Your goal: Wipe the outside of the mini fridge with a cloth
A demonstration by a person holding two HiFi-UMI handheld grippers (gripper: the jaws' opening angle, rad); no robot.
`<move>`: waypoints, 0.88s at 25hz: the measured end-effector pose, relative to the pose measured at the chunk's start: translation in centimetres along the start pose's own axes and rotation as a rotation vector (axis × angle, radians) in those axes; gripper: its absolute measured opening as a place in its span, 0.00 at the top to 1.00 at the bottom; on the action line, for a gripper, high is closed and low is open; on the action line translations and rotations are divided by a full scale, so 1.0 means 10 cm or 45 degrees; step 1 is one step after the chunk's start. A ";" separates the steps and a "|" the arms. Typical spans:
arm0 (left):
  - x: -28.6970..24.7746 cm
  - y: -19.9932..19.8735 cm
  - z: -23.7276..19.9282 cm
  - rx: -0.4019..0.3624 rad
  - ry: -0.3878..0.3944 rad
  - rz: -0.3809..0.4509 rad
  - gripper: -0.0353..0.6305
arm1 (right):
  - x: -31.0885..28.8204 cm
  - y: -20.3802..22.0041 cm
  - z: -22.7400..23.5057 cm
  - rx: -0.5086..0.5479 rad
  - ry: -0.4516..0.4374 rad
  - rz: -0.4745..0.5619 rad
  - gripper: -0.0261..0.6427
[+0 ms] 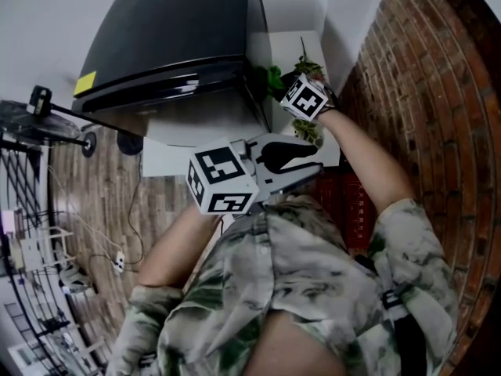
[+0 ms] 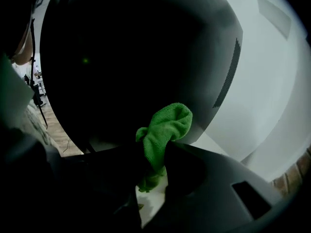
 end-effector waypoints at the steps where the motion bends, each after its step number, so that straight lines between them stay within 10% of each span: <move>1: 0.01 0.01 0.00 0.001 -0.003 0.000 0.76 | -0.06 0.06 -0.02 -0.006 -0.004 -0.015 0.81; 9: 0.11 0.03 0.02 0.005 -0.011 -0.001 0.76 | -0.22 0.36 -0.07 -0.068 0.012 -0.091 0.81; 22: 0.23 0.08 0.07 0.015 0.079 0.011 0.76 | 1.22 -0.85 0.15 0.055 0.136 0.210 0.81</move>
Point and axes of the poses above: the fingertips, and each gripper's own axes: x backward along the fingers, z to its right, y out of its underside, the point moved 5 cm from there along x, backward along the fingers, and after that the axes turned 2 degrees about z, right-handed, at the moved point
